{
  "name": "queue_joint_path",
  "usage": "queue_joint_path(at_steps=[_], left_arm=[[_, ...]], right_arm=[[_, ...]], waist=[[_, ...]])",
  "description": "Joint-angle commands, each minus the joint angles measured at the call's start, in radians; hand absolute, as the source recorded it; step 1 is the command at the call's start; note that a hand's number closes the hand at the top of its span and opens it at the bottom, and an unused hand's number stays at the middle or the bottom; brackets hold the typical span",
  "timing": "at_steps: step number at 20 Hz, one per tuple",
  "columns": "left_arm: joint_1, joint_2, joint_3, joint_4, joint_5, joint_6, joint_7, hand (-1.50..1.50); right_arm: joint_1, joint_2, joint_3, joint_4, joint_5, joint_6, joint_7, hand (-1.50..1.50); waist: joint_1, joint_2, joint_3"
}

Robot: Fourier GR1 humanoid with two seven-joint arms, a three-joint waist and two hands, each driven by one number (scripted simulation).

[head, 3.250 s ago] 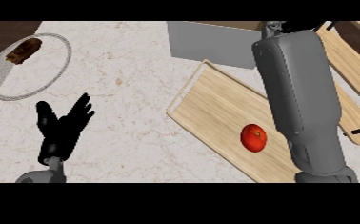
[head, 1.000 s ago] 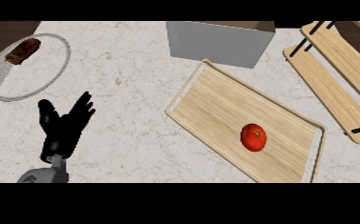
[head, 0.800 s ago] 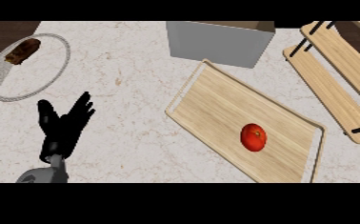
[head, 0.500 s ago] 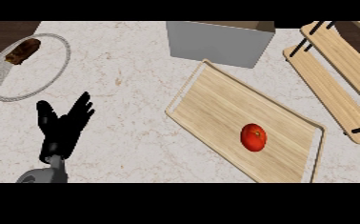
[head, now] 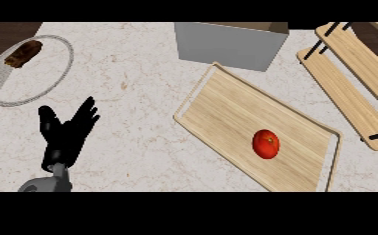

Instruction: Pick the bell pepper from the tray and place it in the tiered shelf

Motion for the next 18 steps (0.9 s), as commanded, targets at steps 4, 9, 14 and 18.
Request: queue_joint_path(at_steps=[4, 9, 14, 18], left_arm=[[-0.038, 0.005, 0.015, 0.058, -0.009, 0.008, 0.012, 0.00], [0.003, 0.013, 0.022, 0.014, 0.026, -0.031, 0.014, 0.00], [0.014, 0.016, 0.024, 0.012, 0.009, -0.022, 0.001, 0.00], [0.017, -0.001, 0.017, 0.017, 0.001, -0.005, 0.012, 0.00]], right_arm=[[-0.005, 0.025, -0.061, -0.098, -0.103, -0.171, -0.010, -1.50], [-0.026, 0.025, -0.096, -0.134, -0.125, -0.313, -0.003, -1.50], [0.005, -0.069, -0.078, -0.229, -0.014, -0.280, 0.069, -1.50], [0.067, -0.097, -0.110, -0.388, 0.059, -0.210, 0.154, -1.50]], waist=[[-0.008, 0.001, -0.002], [0.002, 0.000, -0.001], [-0.009, -0.002, -0.003], [-0.021, -0.006, -0.003]])
